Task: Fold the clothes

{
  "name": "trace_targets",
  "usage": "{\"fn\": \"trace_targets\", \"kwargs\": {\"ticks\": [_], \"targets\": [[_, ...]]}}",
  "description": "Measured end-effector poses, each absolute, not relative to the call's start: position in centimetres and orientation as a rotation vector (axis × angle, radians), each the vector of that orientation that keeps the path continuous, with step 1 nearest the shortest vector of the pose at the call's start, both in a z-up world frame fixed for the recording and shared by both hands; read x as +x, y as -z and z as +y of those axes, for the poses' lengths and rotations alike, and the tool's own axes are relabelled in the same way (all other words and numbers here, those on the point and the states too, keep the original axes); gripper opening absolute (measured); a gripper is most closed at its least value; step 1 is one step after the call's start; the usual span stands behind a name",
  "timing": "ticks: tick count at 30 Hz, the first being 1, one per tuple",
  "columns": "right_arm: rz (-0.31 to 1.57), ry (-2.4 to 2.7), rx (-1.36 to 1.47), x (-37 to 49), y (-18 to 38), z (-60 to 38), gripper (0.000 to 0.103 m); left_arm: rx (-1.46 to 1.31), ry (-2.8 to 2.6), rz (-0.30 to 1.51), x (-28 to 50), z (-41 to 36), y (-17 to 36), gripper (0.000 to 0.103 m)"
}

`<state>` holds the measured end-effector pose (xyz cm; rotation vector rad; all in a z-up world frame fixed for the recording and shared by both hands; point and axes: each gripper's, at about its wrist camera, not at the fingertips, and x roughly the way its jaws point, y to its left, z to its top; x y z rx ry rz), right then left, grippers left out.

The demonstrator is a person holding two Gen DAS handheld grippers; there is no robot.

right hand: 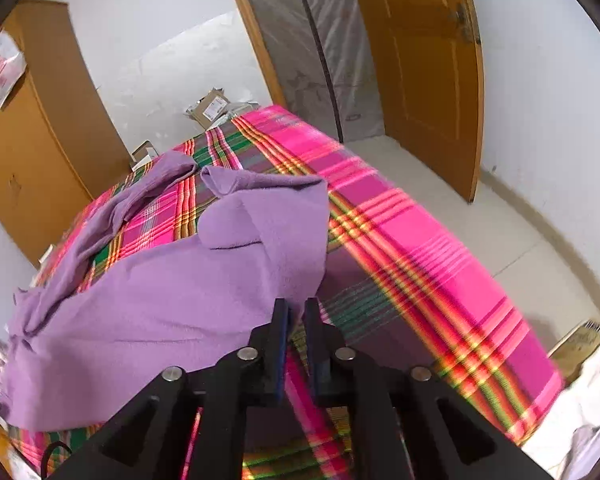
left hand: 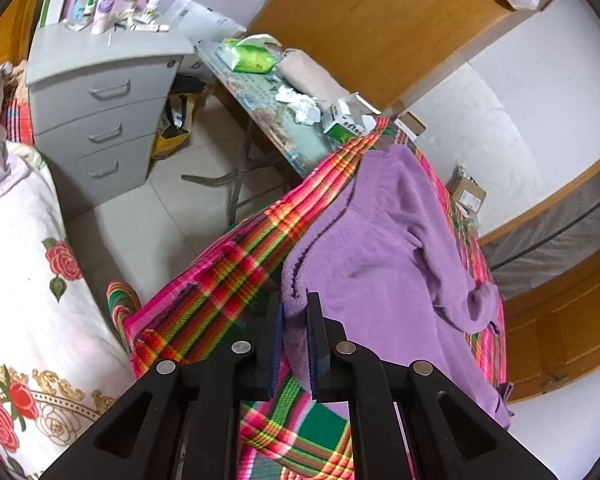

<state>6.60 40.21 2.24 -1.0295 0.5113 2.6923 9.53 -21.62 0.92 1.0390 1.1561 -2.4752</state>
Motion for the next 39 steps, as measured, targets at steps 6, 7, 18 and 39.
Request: {"fn": "trace_targets", "kwargs": {"ticks": [6, 7, 18, 39], "targets": [[0.418, -2.731, -0.973, 5.2, -3.7, 41.1, 0.024, 1.05, 2.568, 1.064, 8.5, -19.3, -2.6, 0.012], [0.408, -2.739, -0.965, 4.8, -3.9, 41.3, 0.027, 1.051, 2.583, 1.049, 8.3, -19.0, -2.9, 0.014], [0.094, -2.835, -1.044, -2.1, -4.5, 41.7, 0.04, 1.375, 2.84, 0.876, 3.2, -9.7, -3.0, 0.021], [-0.082, -2.95, -1.247, -8.0, -3.0, 42.4, 0.003, 1.913, 3.047, 0.57, -5.3, 7.2, -0.8, 0.023]]}}
